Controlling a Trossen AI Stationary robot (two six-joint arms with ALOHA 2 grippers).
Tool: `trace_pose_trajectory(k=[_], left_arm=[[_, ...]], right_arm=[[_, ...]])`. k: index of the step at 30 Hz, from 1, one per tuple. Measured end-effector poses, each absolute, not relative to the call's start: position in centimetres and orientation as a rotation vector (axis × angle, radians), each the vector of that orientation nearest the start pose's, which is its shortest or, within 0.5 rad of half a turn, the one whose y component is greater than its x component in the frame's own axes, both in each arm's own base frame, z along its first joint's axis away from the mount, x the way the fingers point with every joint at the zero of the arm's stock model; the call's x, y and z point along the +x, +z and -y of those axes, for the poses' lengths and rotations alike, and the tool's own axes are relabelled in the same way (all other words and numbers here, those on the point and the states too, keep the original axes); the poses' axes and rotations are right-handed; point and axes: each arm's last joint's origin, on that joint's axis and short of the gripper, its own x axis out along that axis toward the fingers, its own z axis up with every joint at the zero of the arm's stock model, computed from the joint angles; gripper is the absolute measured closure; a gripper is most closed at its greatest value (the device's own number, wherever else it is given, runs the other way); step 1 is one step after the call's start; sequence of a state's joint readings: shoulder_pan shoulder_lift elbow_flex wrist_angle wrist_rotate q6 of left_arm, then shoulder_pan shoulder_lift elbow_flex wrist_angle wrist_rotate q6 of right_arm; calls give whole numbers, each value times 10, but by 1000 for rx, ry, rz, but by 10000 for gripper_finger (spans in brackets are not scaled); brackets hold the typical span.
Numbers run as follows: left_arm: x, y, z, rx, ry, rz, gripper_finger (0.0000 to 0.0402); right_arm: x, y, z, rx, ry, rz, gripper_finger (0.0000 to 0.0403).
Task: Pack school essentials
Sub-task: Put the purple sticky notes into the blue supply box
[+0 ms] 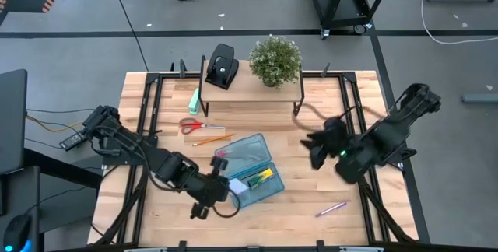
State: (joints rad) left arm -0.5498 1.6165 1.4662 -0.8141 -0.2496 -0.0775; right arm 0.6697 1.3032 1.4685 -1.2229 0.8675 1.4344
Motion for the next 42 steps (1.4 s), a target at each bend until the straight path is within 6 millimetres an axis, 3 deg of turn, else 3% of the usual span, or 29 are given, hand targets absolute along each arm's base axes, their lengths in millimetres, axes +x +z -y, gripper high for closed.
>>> trace_pose_trajectory(k=[7,12,15,18,26,33,42], left_arm=[[316,321,152,391,-235,-731,396],[336,327,133,223,-171,-642,390],[344,328,125,212,-143,-607,397],[355,321,124,208,-184,-591,396],[387,288,128,-92,-251,-614,390],[387,274,120,-107,-228,-732,390],[348,264,110,92,-54,-1079,397]], right_arm=[[160,400,-98,627,-618,-424,230],[154,401,-94,613,-625,-433,230],[156,400,-95,604,-629,-440,230],[159,397,-97,583,-640,-454,230],[165,392,-101,571,-646,-497,230],[166,390,-103,595,-642,-521,230],[166,390,-103,611,-636,-536,230]])
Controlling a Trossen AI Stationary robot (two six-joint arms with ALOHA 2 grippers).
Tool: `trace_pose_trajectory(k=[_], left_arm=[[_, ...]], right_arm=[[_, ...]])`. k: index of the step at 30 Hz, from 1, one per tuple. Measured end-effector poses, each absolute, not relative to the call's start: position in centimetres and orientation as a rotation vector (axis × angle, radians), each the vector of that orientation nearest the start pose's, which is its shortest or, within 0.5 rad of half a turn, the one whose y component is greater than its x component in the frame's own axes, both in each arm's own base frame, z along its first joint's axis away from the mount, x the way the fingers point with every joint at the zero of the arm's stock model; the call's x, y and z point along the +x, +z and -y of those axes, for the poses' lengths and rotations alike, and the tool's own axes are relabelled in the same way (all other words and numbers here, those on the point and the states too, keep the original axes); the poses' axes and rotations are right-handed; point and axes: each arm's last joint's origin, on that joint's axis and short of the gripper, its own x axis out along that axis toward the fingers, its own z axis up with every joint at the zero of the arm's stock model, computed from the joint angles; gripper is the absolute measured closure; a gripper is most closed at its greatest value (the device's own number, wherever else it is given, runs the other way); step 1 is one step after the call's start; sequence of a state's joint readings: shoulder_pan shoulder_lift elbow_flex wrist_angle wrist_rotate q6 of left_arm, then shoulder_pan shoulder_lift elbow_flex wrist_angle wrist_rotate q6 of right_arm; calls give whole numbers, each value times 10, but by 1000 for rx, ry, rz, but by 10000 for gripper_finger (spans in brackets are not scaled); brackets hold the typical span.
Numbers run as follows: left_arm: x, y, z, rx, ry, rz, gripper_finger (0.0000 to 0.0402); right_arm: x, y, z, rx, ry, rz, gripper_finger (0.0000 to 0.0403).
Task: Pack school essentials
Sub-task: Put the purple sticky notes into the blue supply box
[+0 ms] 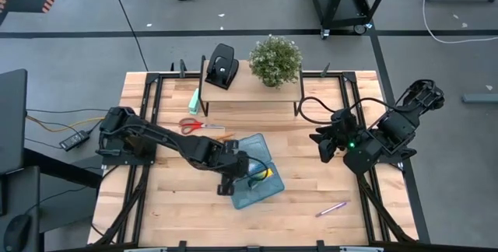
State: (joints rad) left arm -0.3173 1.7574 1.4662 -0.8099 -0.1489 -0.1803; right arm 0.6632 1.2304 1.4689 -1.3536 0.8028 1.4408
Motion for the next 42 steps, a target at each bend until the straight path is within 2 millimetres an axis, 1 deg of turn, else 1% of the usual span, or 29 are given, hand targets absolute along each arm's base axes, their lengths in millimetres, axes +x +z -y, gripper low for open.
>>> trace_pose_trajectory(k=[3,7,10,14,16,20,22,28,31,35,39,42], left_arm=[[340,263,119,187,-93,-1116,394],[330,262,145,340,-243,-1102,397],[324,261,160,447,-335,-1084,397],[321,259,169,545,-405,-1065,388],[321,258,170,570,-437,-1062,388],[331,248,170,629,-496,-1040,392],[339,243,170,649,-502,-1005,392],[353,212,169,704,-512,-1070,377],[357,202,168,703,-476,-1103,369],[359,201,167,683,-428,-1096,343],[359,203,168,680,-430,-1091,302],[357,202,167,670,-422,-1119,268]], right_arm=[[166,390,-103,610,-637,-535,230],[166,390,-103,604,-641,-533,230],[166,390,-103,604,-640,-533,230],[166,390,-103,608,-642,-531,230],[166,390,-103,608,-642,-530,230],[166,390,-103,608,-644,-527,230],[166,390,-103,609,-644,-526,230],[166,390,-103,627,-646,-520,230],[166,390,-103,633,-647,-520,230],[166,390,-103,633,-646,-522,230],[166,390,-103,623,-644,-525,230],[166,390,-103,620,-644,-526,230]])
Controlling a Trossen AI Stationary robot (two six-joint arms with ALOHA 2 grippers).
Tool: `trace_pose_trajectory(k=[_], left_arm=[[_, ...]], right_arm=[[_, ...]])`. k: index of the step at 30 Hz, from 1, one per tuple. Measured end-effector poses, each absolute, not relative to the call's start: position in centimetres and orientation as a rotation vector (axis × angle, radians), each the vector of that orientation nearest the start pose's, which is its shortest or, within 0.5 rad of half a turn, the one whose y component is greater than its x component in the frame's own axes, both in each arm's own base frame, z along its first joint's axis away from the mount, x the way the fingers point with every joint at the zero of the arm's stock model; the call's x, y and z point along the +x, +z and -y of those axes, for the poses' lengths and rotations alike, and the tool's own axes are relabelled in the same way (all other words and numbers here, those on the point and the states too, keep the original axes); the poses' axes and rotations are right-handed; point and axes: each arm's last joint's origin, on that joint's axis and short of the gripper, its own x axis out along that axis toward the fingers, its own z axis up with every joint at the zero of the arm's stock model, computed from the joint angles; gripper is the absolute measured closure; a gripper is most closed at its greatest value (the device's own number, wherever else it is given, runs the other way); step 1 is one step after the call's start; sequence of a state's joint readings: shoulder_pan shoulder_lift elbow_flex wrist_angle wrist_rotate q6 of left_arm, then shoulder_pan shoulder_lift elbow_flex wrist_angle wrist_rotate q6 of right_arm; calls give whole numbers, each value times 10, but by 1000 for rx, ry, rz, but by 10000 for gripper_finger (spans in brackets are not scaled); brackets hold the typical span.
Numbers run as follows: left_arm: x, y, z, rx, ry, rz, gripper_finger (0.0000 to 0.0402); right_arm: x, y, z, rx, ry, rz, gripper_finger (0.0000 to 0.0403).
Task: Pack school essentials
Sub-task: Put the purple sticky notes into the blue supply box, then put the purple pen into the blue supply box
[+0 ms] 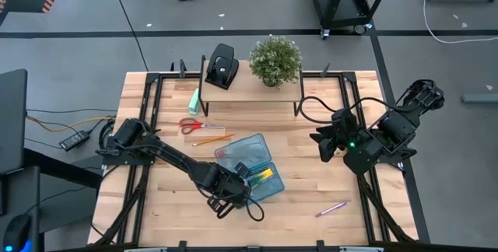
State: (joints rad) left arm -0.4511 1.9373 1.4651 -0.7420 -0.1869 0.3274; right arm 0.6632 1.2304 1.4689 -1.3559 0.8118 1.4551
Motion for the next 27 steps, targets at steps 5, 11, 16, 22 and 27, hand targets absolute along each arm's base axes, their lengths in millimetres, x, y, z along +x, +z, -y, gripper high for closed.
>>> trace_pose_trajectory(k=[5,11,16,22,27], left_arm=[[350,201,163,655,-402,-1214,221],[346,207,162,633,-380,-1272,194],[345,215,161,613,-361,-1300,194],[343,237,156,557,-357,-1329,218],[329,278,146,421,-305,-1201,251]], right_arm=[[166,390,-103,618,-645,-527,230],[166,390,-103,599,-644,-525,230],[166,390,-102,592,-650,-515,230],[167,383,-110,585,-522,-760,230],[179,356,-137,451,-342,-1066,229]])
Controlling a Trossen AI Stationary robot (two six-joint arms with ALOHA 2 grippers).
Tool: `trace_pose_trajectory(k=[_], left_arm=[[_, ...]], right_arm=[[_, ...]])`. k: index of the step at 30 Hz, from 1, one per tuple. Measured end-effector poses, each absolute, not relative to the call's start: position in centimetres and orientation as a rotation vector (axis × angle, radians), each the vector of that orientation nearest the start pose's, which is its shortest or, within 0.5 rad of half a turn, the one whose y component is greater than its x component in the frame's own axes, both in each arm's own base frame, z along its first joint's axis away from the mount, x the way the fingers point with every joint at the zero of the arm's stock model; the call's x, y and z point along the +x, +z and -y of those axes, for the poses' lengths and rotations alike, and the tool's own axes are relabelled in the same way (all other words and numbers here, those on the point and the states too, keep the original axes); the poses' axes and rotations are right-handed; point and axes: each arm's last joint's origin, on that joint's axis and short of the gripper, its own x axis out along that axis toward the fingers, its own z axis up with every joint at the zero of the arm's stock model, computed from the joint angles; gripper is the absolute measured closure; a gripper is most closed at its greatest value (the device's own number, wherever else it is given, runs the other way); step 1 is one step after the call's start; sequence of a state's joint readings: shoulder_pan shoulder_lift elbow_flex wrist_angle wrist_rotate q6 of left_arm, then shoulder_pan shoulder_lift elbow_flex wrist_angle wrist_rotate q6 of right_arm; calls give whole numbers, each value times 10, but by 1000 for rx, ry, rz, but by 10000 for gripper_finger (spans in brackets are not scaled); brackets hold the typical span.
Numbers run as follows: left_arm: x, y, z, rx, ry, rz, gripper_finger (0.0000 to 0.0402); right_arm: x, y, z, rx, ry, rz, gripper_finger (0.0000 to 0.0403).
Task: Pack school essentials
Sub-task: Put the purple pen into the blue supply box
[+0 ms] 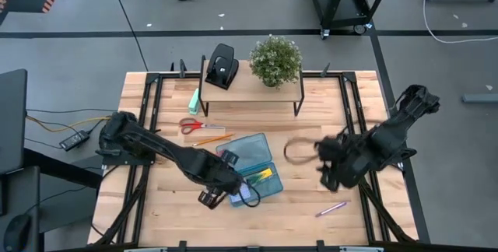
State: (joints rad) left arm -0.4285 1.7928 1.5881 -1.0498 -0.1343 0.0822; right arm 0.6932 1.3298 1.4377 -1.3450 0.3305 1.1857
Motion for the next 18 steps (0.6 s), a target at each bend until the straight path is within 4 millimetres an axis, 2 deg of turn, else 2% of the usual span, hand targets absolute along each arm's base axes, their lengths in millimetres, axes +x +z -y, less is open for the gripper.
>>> trace_pose_trajectory(k=[4,8,14,18], left_arm=[[312,308,132,262,-215,-1109,281],[294,331,121,116,-102,-1030,308],[272,348,123,-25,10,-918,340],[266,352,132,-64,46,-882,354]], right_arm=[[191,323,-164,318,-192,-1237,210],[195,282,-179,311,-160,-1377,170],[185,220,-191,396,-60,-1537,141],[172,198,-199,376,34,-1556,140]])
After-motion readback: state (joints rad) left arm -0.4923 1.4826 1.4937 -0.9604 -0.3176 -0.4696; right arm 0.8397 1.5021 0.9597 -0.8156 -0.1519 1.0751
